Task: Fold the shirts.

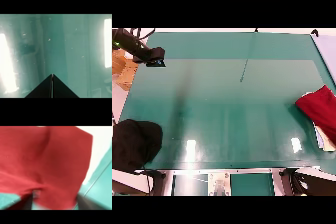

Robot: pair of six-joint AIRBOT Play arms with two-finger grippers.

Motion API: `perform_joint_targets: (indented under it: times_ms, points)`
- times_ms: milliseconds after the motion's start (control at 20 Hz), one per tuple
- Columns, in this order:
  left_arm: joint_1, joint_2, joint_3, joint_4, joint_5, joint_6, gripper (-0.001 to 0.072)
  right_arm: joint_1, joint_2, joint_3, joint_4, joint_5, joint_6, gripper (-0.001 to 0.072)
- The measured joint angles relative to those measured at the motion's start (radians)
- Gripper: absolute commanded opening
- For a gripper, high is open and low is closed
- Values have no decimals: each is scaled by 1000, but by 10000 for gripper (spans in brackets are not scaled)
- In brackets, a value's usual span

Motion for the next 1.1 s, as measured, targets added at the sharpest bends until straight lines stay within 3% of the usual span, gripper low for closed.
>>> perform_joint_targets:
  times_ms: [300, 350, 400, 450, 800, 1100]
  points:
    - [-2, 0, 0, 0, 0, 0, 22, 13, 1, 127, -51, 26, 44, 603]
    - [-2, 0, 0, 0, 1, 0, 22, 32, 1, 173, -22, 27, 51, 470]
    - [-2, 0, 0, 0, 2, 0, 22, 60, 1, 214, 17, 24, 58, 102]
    - [-2, 0, 0, -1, 3, 0, 20, 100, 1, 255, 65, 13, 58, 37]
    - [-21, 32, -21, -28, -41, -39, 20, 540, 46, 286, 243, -60, -34, 21]
    - [-161, 309, -403, -34, 31, -89, 20, 884, 269, -183, 266, -141, -98, 21]
